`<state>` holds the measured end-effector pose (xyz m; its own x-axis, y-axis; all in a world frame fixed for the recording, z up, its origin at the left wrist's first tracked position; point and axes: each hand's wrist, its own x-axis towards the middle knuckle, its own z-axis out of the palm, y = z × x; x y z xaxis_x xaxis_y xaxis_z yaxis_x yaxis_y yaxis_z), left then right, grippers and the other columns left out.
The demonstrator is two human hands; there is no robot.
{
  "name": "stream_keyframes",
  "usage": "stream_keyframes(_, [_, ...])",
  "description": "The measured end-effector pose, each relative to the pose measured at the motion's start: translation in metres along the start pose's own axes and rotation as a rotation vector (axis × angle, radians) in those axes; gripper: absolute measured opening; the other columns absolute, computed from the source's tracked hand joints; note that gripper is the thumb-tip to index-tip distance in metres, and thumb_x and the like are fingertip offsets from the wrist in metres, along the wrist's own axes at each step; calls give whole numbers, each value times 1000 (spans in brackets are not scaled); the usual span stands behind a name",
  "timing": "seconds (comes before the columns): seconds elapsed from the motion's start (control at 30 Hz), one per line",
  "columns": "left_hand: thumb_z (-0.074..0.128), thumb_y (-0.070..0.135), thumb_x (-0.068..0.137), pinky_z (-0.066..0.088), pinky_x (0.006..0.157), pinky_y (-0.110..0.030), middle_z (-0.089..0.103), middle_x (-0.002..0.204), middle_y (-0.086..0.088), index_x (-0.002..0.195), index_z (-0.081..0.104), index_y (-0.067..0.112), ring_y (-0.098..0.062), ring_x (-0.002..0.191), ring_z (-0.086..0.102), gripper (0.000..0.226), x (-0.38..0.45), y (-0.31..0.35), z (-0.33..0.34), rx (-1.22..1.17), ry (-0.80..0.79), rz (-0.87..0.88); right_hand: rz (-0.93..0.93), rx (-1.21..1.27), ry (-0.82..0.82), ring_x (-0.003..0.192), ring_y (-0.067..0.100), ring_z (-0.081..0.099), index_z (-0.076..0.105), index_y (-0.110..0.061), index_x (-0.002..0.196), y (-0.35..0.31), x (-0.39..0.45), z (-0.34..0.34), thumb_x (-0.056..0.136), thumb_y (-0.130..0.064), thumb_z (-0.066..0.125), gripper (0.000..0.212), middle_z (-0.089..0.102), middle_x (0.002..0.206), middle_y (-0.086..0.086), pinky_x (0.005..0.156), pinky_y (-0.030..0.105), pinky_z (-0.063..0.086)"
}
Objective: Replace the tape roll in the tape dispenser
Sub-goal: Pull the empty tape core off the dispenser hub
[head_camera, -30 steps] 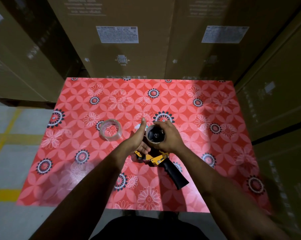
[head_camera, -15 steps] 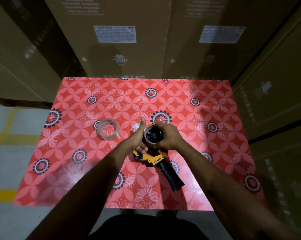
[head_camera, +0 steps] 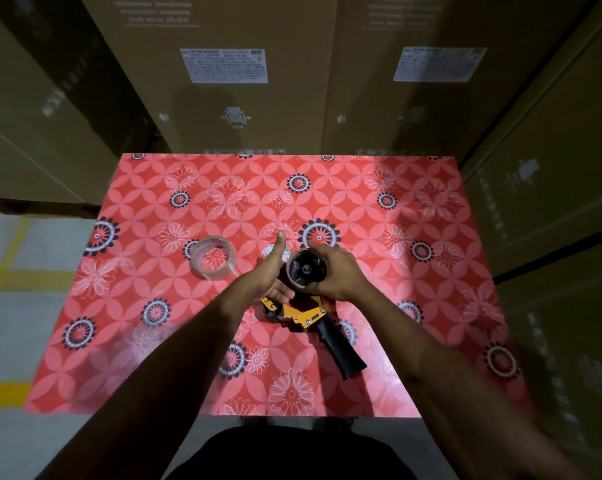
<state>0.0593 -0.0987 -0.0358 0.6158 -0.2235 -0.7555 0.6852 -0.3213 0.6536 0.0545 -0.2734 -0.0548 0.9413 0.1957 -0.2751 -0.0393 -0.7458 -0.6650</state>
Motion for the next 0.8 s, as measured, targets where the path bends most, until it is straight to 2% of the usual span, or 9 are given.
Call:
stream_keyframes(0.1, [2,91,76,48,49,-24,61,89,-23,123,57,9,-17,50,54,110,3,-2,0,3,1,4,81,44,45,123,22,48,45,-9,141,-5,-2,6,50,-38,99,110,47,137,9,97,28,43])
stream_keyframes(0.2, [3,91,77,49,50,-25,64,90,-23,135,50,9,-18,52,55,111,5,-4,1,7,8,8,69,-21,70,113,23,53,56,-11,128,-5,2,2,48,-39,99,95,54,125,8,87,27,43])
stream_keyframes(0.27, [3,87,81,50,51,-26,65,85,-22,131,53,5,-20,53,56,108,6,-3,0,9,12,2,9,-34,52,112,25,60,65,-11,126,-4,4,-6,49,-34,98,87,65,123,8,92,29,47])
stream_keyframes(0.33, [2,86,82,52,53,-28,67,91,-27,129,50,10,-21,52,57,102,4,-3,3,9,24,-21,-24,-29,30,117,26,59,66,-16,130,-2,5,-12,48,-37,98,90,68,126,4,101,33,46])
stream_keyframes(0.47, [-1,87,80,55,60,-31,58,68,-14,122,55,27,-19,46,57,92,-3,-1,8,41,41,-39,6,-51,-58,124,28,53,49,-18,143,0,5,-7,41,-53,83,113,62,131,5,102,33,46])
stream_keyframes(0.57, [1,89,77,48,48,-26,51,61,-8,105,60,19,-16,43,47,96,-5,2,11,30,38,-14,59,-44,-64,121,24,47,37,-12,143,-4,4,3,39,-54,90,124,47,133,8,100,37,48])
stream_keyframes(0.67, [4,93,71,41,42,-22,62,77,-17,124,51,22,-11,39,43,100,-3,2,13,50,74,-2,67,-75,-17,107,20,44,44,-8,130,-1,10,5,48,-42,97,103,44,121,6,84,29,42])
stream_keyframes(0.73, [3,86,81,38,42,-21,54,63,-10,110,60,19,-11,38,41,93,-6,3,14,49,63,3,38,-96,-22,107,23,51,51,-9,127,1,15,2,50,-35,97,93,51,119,7,81,25,39])
stream_keyframes(0.8, [1,83,84,39,43,-21,53,66,-11,88,64,17,-13,39,44,91,-6,2,13,31,41,-6,-3,-76,-45,112,25,58,59,-12,129,3,18,-2,50,-29,96,89,60,124,7,86,22,41])
